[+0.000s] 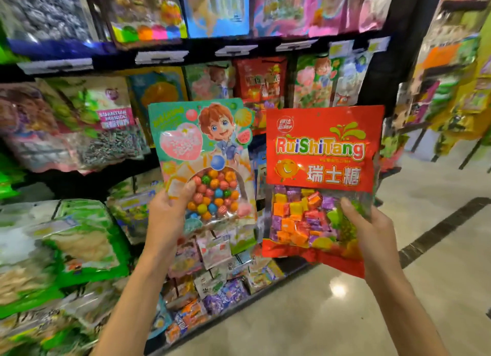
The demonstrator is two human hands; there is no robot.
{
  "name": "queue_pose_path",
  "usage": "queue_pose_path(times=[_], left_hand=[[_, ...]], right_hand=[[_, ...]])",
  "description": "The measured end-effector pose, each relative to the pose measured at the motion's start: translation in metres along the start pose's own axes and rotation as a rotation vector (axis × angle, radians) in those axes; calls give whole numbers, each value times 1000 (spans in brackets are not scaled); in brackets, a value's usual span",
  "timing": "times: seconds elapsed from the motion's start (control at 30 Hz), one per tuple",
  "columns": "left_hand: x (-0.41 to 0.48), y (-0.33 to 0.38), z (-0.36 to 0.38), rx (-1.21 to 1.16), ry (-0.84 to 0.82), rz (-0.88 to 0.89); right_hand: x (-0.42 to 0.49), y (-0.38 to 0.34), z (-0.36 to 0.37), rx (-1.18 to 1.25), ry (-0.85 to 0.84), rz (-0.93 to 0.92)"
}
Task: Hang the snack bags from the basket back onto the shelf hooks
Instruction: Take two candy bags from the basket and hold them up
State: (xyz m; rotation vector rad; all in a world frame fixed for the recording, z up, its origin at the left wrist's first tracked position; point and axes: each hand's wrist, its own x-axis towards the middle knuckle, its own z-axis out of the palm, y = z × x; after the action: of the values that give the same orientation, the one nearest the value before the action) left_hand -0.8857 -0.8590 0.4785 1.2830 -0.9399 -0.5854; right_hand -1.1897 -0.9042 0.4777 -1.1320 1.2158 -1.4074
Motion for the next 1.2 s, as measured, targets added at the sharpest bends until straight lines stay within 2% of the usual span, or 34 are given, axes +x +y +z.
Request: queue_pose_path(times=[0.27,0.6,1.2], left_hand=[[53,-2,58,5,55,-18],[151,-10,109,-55,89,8],[202,-19,132,-15,175,-3]], right_hand=[[96,8,-18,-4,-43,22],[195,4,6,-32,-114,-36],[275,15,40,16,-231,-15]])
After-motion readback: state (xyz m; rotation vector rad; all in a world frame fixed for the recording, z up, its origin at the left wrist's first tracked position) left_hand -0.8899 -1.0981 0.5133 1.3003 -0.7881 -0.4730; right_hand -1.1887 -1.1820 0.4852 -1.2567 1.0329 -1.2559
